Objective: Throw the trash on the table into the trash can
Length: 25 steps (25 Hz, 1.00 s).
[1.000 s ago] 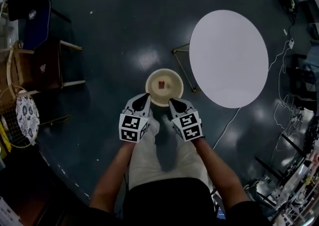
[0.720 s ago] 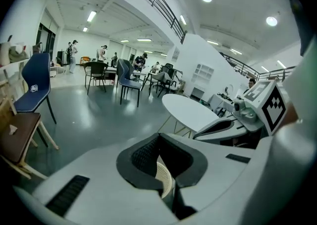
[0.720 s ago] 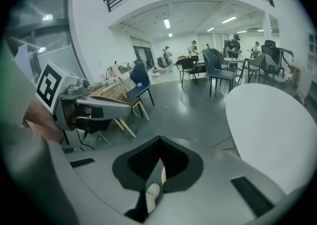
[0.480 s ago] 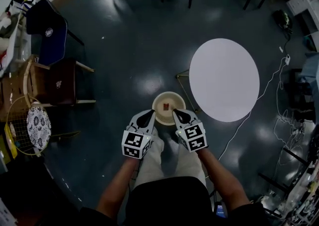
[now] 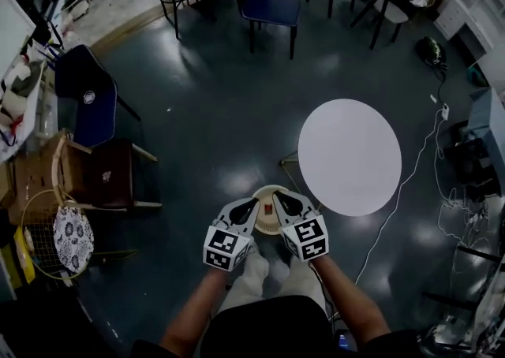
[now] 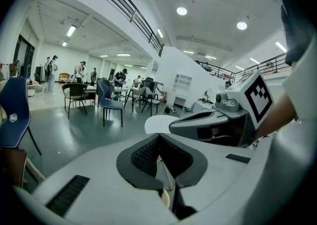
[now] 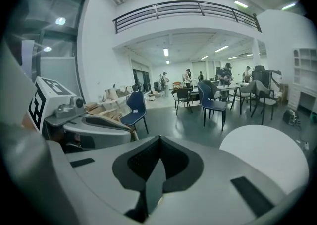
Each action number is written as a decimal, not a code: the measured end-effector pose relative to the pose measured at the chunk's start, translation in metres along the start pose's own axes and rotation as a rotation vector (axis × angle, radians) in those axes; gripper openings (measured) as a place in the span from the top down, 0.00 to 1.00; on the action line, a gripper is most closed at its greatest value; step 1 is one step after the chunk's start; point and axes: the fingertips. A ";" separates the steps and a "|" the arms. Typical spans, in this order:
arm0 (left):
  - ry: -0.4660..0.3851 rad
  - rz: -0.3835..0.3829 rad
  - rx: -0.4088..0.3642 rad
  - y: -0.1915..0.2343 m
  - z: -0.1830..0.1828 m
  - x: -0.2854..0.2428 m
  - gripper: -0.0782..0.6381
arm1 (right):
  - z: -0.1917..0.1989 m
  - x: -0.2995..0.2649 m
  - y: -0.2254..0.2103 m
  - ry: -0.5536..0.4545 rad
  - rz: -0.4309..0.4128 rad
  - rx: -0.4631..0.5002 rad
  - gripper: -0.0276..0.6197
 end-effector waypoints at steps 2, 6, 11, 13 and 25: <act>0.002 0.021 0.000 -0.002 -0.008 0.004 0.87 | -0.010 0.005 0.007 -0.020 -0.002 0.005 0.93; -0.007 0.040 -0.009 -0.005 -0.023 0.013 0.87 | -0.034 0.019 0.014 -0.064 -0.007 0.018 0.93; -0.058 0.053 -0.053 -0.011 -0.057 0.020 0.87 | -0.073 0.042 0.016 -0.151 -0.021 0.062 0.93; -0.082 0.055 -0.071 -0.019 -0.074 0.022 0.87 | -0.084 0.057 0.012 -0.180 -0.005 0.063 0.93; -0.208 0.057 -0.130 -0.146 -0.146 0.050 0.87 | -0.088 0.200 0.012 -0.277 -0.003 0.094 0.93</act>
Point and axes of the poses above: the fingertips, and each gripper's own axes: x backward along the fingers, y to its left, z out of its underside, and after that the axes turned 10 degrees about -x, right-handed
